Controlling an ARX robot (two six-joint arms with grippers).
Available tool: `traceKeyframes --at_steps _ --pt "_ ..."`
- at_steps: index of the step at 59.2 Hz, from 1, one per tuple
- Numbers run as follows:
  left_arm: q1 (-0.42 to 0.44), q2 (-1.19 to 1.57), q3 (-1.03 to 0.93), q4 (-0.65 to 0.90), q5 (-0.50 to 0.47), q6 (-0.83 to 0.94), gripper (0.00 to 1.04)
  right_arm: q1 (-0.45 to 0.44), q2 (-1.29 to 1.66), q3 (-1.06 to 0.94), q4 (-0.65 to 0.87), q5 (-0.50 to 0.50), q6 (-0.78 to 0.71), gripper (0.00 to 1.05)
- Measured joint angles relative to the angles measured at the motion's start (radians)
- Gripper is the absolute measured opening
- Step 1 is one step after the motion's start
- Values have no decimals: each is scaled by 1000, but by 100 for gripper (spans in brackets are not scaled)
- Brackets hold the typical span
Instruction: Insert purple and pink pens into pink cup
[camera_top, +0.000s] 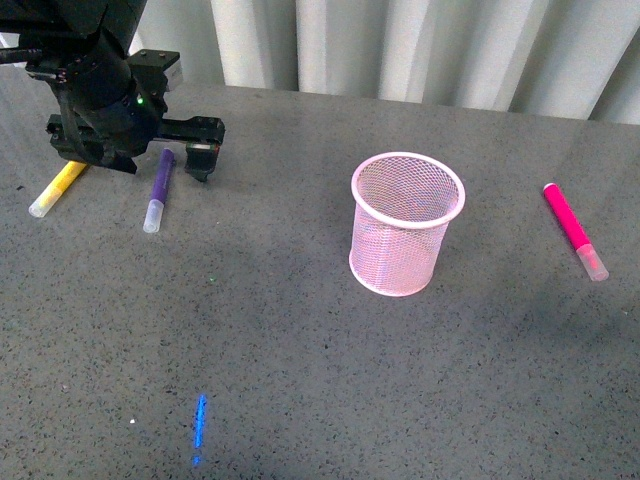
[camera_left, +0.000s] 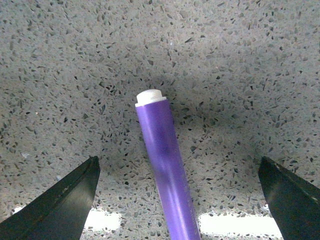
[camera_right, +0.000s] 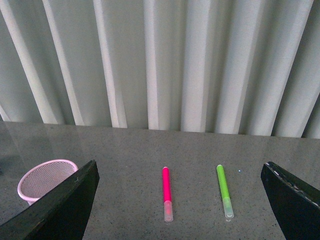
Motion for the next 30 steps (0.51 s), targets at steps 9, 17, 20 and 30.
traceKeyframes --at_steps 9,17,20,30 --pt "-16 9 14 -15 6 -12 72 0 0 0 0 0 0 98" --pt "-34 14 22 -33 0 -33 49 0 0 0 0 0 0 98" --pt "-40 14 23 -37 -3 -37 42 0 0 0 0 0 0 98" --pt "-53 8 13 -42 -27 -37 14 0 0 0 0 0 0 98"
